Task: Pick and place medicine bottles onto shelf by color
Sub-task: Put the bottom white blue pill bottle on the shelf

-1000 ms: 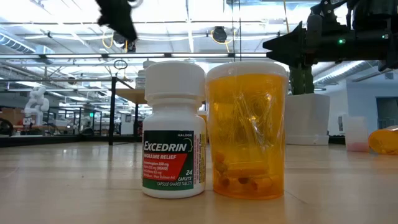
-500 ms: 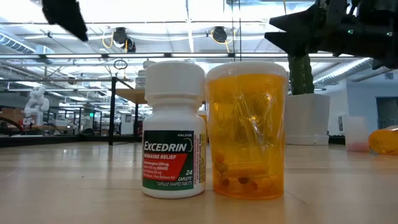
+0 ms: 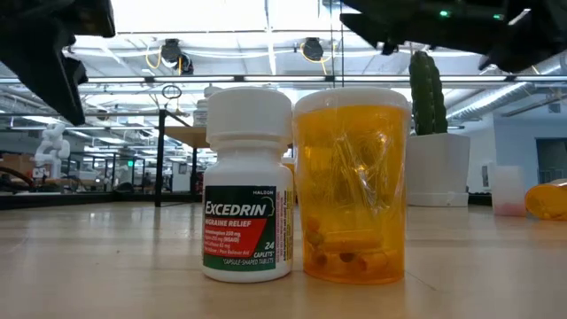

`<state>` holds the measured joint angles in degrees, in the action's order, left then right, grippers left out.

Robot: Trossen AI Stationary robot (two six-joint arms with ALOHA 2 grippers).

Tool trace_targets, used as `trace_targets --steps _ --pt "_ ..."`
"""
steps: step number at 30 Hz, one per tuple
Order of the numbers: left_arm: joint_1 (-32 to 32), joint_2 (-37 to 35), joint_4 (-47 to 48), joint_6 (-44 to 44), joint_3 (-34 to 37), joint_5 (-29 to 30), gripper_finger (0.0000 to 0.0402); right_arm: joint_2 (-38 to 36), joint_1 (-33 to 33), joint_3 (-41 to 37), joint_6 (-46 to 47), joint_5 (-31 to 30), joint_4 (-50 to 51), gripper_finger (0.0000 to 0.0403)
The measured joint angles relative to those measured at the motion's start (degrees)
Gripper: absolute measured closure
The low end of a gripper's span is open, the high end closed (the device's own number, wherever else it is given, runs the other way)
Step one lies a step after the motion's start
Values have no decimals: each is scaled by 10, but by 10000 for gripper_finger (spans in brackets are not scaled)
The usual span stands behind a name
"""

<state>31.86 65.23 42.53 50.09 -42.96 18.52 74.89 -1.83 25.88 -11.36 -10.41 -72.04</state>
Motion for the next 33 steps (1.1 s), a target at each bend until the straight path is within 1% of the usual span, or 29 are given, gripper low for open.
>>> trace_targets --steps 5,9,12,16,19,22,25,27,30,33 --pt "1 0 -73 -32 43 8 238 39 -8 29 48 0 24 78" --pt "-4 0 -181 -78 89 37 238 55 -33 29 85 0 16 78" --pt "-14 0 -256 -92 110 39 238 66 -67 29 90 2 6 78" --pt "-14 0 -292 -90 94 15 241 77 -109 29 86 1 2 78" --pt "17 0 -311 -103 39 16 259 87 -136 29 95 1 3 78" --pt "66 19 -296 -136 -31 59 282 89 -162 29 100 1 15 78" --pt "123 46 -218 -147 -99 103 295 88 -185 29 100 0 34 78" --pt "152 70 -155 -101 -143 118 299 89 -200 29 94 0 45 78" --pt "188 113 -53 5 -188 125 299 88 -215 29 90 0 52 78" --pt "215 155 -3 89 -219 92 299 88 -220 29 82 0 55 78"
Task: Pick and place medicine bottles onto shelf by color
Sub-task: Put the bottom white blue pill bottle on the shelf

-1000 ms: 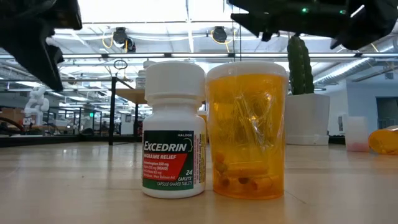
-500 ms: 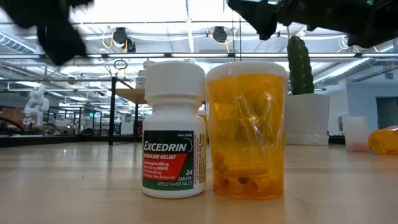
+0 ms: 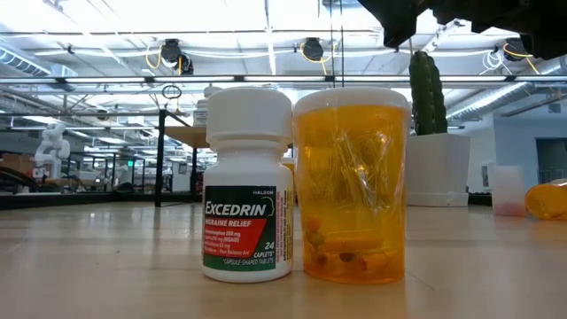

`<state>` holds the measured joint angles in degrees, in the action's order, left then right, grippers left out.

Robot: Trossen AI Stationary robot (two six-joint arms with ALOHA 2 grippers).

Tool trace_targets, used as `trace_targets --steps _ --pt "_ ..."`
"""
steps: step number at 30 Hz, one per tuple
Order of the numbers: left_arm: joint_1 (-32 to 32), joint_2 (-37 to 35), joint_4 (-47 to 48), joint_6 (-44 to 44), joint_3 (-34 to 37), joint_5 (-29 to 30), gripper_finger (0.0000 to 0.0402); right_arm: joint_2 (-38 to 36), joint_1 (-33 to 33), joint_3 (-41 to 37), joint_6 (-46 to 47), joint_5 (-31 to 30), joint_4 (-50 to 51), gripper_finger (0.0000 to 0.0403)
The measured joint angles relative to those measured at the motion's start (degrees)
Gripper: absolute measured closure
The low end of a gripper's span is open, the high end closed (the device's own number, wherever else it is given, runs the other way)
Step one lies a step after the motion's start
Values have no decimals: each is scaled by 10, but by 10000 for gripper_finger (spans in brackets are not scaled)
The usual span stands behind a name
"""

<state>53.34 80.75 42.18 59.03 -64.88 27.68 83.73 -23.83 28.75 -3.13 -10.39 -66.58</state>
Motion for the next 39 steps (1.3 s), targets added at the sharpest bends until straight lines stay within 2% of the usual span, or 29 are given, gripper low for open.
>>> trace_targets --steps 3,8,17,23,26,29,33,39 --pt "16 35 13 50 -19 -37 299 0 0 0 -6 0 0 78" --pt "16 65 14 79 -45 -84 299 0 4 0 -7 0 3 78" --pt "13 71 23 135 -84 -176 300 0 14 0 -12 -2 14 78" --pt "12 70 41 122 -109 -187 300 0 20 0 -8 -2 29 78" --pt "12 70 69 116 -92 -204 300 0 20 0 -9 -3 30 78" --pt "12 71 99 148 -78 -205 297 0 21 0 -17 -2 28 78" --pt "12 71 123 196 -69 -204 267 0 24 0 -24 -2 26 78" --pt "13 71 120 190 -69 -203 172 0 30 0 -25 -2 32 78"
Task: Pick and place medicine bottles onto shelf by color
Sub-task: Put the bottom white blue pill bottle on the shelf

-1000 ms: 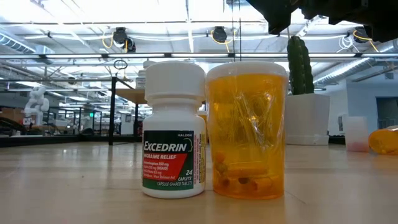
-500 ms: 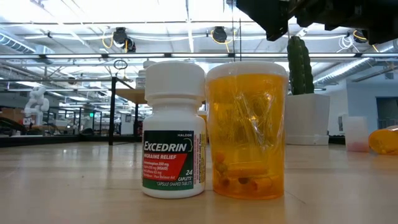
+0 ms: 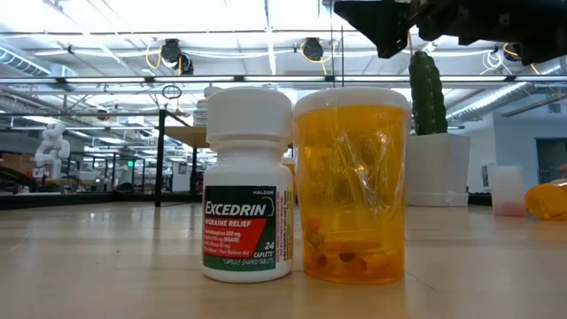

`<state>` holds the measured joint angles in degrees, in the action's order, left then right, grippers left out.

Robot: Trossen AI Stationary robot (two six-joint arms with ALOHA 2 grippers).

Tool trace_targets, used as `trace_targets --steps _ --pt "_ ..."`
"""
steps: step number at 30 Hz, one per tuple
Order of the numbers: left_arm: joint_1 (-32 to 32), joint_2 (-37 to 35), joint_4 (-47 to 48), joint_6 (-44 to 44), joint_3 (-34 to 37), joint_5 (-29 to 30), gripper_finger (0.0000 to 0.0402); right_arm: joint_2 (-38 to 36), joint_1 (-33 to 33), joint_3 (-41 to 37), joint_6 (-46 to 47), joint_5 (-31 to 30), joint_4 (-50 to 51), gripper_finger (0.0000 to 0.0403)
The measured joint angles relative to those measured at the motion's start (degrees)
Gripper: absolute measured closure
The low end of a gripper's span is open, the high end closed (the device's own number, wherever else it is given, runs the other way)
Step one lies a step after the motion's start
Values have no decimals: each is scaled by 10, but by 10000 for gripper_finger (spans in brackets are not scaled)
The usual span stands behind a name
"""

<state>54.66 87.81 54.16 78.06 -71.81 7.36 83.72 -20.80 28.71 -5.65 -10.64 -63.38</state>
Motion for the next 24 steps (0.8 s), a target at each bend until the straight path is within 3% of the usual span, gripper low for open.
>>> trace_targets --steps 5,9,17,24 --pt "9 8 17 -32 0 1 94 0 1 0 0 1 15 78" --pt "20 30 50 -35 0 -6 62 0 1 0 0 1 20 78" --pt "32 84 51 -44 0 -72 55 0 1 0 0 2 20 78" --pt "37 105 59 -37 0 -58 65 0 1 0 0 2 17 78"
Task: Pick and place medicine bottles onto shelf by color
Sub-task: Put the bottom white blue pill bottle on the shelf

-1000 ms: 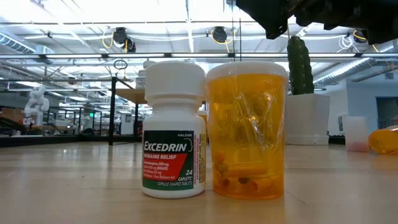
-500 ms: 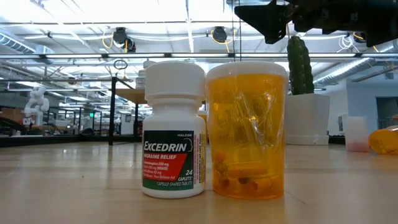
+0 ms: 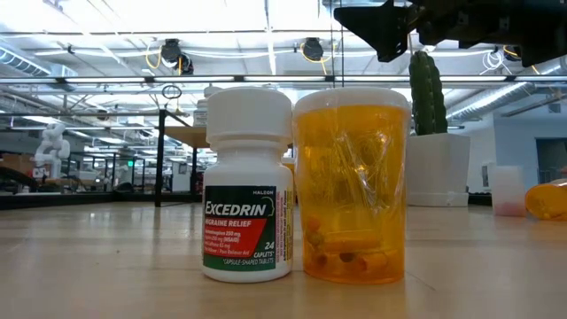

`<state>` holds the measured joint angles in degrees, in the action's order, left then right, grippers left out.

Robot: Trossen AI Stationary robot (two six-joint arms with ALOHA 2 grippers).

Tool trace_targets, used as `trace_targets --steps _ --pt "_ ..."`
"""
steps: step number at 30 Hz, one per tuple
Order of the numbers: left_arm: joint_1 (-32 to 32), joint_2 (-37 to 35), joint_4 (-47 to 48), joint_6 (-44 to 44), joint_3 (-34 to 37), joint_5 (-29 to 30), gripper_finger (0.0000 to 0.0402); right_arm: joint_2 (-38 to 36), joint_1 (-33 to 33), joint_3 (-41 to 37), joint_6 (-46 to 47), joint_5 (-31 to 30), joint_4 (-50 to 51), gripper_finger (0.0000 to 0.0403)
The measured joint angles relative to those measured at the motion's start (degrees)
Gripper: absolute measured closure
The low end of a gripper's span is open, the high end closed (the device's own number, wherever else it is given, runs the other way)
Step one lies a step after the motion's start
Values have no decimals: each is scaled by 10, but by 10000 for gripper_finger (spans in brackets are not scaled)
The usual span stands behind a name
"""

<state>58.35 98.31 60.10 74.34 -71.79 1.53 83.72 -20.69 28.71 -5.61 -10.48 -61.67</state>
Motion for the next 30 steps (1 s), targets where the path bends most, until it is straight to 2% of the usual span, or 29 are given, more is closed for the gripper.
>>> trace_targets --steps 8,13,17,21,24,30 --pt "-4 22 -2 -7 0 -15 162 0 0 0 0 0 -2 78" --pt "-25 0 6 -15 0 -15 229 0 0 0 0 0 -5 78" --pt "-67 -35 51 -55 0 0 233 0 0 0 0 -1 -7 78" --pt "-142 -69 106 -160 0 5 211 0 0 0 -1 -1 -8 78" --pt "-221 -87 153 -264 -12 14 198 0 0 0 -8 -1 -8 78" --pt "-396 -92 263 -478 -104 70 223 0 4 0 -27 -14 -3 78"
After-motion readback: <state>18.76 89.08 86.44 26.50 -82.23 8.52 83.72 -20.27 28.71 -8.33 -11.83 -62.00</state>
